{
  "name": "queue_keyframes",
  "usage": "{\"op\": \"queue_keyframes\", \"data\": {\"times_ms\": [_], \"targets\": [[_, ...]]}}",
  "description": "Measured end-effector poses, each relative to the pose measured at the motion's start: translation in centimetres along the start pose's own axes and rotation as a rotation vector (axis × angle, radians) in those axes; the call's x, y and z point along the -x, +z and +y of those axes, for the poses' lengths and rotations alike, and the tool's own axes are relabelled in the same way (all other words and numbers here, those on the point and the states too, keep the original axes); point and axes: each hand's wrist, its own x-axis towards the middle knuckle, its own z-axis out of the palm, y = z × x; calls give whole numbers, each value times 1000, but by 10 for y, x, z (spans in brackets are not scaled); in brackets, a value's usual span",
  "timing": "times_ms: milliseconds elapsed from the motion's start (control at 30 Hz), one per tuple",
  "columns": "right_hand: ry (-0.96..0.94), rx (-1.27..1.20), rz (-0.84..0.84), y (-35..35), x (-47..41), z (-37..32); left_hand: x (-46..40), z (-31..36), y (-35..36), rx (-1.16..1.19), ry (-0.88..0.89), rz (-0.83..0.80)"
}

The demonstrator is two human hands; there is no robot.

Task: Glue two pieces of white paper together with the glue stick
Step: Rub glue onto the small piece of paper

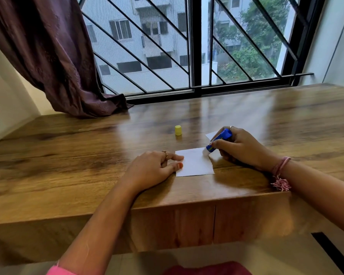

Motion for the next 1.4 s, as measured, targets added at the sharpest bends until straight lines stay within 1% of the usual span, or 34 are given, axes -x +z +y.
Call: {"op": "queue_keyframes", "data": {"times_ms": [67,200,367,500,667,800,967,1133,1300,1400], "targets": [[-6,-8,-24,-1,1,0,0,0,0,-3,0,-4],[19,6,30,0,0,-1,0,1,-1,-2,5,-9],[-16,17,-49,-2,4,-3,0,1,-1,1,7,-6],[-6,27,9,0,3,-4,0,1,-1,-2,5,-5],[-23,13,-69,-3,7,-6,1,1,-1,-6,6,-8],[-19,16,-28,-2,5,-5,0,2,-1,-3,6,2],[-53,-36,-110,-4,7,-4,0,2,-1,-7,6,7],[-55,-38,-66,-3,6,-1,0,1,0,-9,6,5],[-123,-32,-160,-2,10,-9,0,1,0,-8,6,8],[-121,-35,-139,-3,11,-8,0,1,0,-10,10,7]]}}
